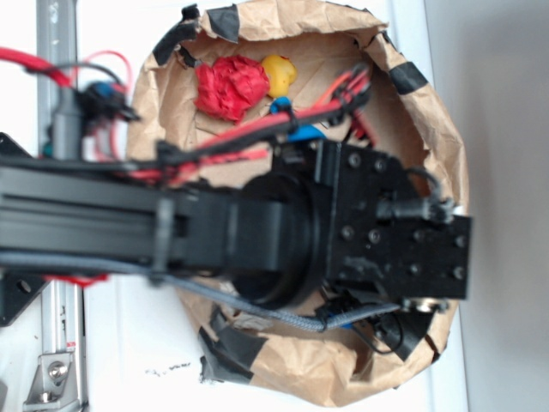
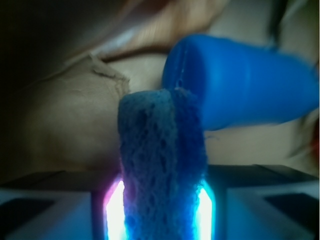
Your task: Grab the blue sponge.
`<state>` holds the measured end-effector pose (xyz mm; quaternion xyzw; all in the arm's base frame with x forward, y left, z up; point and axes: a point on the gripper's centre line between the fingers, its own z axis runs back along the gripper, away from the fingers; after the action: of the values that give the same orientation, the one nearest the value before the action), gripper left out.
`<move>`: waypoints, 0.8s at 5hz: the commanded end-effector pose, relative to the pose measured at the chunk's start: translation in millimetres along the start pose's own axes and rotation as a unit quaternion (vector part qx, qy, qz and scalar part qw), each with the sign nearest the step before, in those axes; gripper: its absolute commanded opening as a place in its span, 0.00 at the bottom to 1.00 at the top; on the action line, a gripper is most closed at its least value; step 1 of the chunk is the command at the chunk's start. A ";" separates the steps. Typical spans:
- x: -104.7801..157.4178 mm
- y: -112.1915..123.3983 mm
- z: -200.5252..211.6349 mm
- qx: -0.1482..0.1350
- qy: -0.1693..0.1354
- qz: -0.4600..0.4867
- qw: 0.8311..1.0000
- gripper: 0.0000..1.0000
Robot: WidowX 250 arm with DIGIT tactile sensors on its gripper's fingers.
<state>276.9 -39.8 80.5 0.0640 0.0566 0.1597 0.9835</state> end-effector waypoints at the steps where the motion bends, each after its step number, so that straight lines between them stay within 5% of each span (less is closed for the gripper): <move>1: -12.3 26.8 93.8 0.027 -0.164 -0.219 0.962 0.00; 2: -18.6 38.9 99.4 -0.021 -0.197 -0.301 0.933 0.00; 3: -11.9 42.5 93.9 -0.076 -0.177 -0.321 0.927 0.00; 4: -3.6 38.4 86.0 -0.067 -0.151 -0.308 0.937 0.00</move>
<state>257.4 -18.7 149.0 -0.0027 -0.0542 -0.1600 0.9856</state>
